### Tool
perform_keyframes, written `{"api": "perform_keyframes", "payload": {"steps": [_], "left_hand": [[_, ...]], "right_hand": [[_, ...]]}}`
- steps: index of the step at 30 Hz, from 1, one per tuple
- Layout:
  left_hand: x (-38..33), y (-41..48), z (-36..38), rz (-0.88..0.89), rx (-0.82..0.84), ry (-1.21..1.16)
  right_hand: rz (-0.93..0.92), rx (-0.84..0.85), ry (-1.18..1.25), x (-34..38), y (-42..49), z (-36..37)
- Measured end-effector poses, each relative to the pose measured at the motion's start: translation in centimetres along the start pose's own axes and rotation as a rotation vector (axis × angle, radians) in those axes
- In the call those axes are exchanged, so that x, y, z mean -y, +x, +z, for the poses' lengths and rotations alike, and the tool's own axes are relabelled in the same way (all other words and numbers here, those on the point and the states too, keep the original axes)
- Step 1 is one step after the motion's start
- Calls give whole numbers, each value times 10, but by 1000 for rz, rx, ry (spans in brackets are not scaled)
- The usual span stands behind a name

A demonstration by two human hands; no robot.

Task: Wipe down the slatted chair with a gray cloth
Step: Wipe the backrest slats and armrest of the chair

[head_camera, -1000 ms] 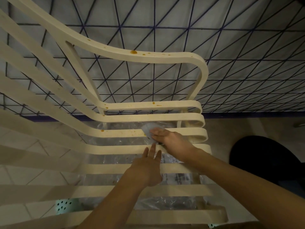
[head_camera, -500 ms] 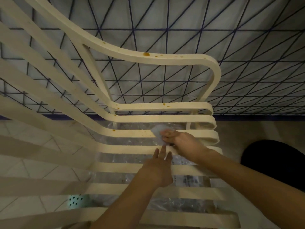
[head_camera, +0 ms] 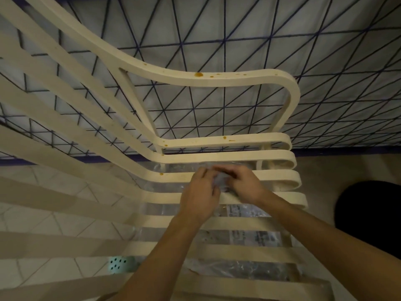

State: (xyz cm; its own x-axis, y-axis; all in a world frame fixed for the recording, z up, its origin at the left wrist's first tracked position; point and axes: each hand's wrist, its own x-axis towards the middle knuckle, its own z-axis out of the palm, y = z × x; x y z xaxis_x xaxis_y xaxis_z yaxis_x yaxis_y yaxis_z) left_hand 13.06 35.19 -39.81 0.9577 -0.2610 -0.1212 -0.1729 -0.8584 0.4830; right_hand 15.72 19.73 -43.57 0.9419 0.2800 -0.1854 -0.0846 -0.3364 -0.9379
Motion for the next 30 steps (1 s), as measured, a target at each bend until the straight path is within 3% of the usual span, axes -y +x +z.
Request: {"api": "perform_keyframes", "payload": {"steps": [2, 4, 10, 13, 17, 19, 23, 27, 30], "left_hand": [[-9, 5, 12, 83, 14, 66], [-11, 12, 27, 88, 19, 100], [-3, 29, 44, 61, -179, 25], [-2, 33, 47, 55, -165, -8], [11, 41, 46, 120, -116, -28], [20, 42, 43, 146, -115, -77], [30, 39, 34, 62, -180, -158], [16, 35, 44, 66, -157, -126], [20, 33, 49, 130, -179, -136]], "right_hand": [[127, -51, 339, 6, -1, -9], [143, -88, 343, 10, -5, -18], [-62, -46, -300, 6, -15, -30], [-91, -26, -317, 3, -13, -30], [15, -57, -119, -1, -11, -40], [55, -154, -308, -12, -10, -49], [87, -141, -689, -20, -6, -43], [101, -297, -908, -21, 2, -23], [76, -310, -963, -23, 0, -19]]}}
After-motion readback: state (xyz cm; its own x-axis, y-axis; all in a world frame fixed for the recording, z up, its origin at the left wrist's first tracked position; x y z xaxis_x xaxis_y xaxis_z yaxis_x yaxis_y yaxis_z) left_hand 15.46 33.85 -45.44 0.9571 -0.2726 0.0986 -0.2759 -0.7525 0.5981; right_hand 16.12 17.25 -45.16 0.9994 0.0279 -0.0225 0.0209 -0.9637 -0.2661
